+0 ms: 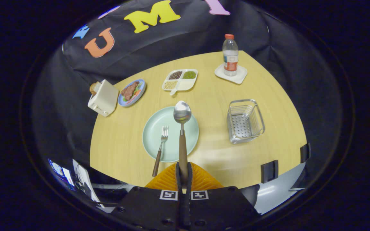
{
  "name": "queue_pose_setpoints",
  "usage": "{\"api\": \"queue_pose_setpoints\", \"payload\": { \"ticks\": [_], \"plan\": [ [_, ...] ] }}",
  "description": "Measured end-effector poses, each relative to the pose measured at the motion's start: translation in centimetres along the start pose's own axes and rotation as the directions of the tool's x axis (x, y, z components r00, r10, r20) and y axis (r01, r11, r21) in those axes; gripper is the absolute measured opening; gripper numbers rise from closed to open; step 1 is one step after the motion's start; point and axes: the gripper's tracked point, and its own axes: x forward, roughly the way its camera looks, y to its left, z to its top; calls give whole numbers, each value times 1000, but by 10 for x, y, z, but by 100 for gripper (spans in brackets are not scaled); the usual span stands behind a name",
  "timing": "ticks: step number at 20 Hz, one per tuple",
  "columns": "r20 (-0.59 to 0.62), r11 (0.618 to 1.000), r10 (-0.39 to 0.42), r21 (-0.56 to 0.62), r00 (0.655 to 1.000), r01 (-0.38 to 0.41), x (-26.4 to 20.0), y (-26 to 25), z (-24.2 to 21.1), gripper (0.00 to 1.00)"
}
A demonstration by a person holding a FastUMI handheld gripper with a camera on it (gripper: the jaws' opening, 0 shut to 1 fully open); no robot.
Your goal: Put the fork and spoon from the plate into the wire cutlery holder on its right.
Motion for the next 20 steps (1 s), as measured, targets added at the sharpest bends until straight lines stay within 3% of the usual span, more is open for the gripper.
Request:
{"api": "queue_pose_setpoints", "payload": {
  "ticks": [6, 12, 20],
  "plan": [
    [-10, 984, -174, 45, 985, 174, -33, -87, 10, 0],
    [-124, 981, -155, 101, 980, 168, -14, -115, 5, 0],
    [-161, 979, -152, 109, 975, 171, -4, -118, 10, 1]
  ]
}}
